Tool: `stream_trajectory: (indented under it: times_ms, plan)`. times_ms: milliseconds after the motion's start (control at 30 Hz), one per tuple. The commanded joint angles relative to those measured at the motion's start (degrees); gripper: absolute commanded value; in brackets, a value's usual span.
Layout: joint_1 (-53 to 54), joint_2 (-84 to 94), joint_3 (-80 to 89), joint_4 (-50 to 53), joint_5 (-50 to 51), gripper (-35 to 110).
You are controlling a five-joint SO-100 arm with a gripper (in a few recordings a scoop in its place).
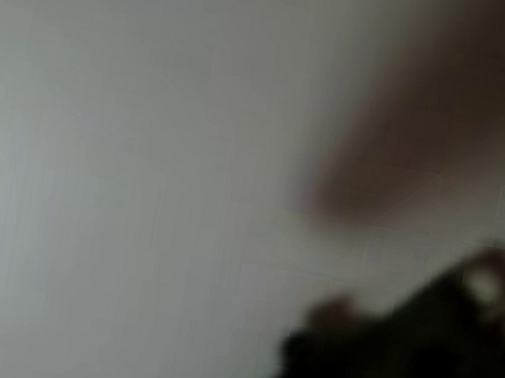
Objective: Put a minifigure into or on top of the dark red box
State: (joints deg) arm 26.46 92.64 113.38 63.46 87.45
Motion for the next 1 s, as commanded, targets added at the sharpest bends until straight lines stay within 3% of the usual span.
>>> stream_trajectory:
  times_ms: [0, 967]
  plan:
    - [1.23, 6.86, 4.22, -0.26, 0.53, 16]
    - [-2.2, 4.13, 14.24, -10.37, 5.45, 15]
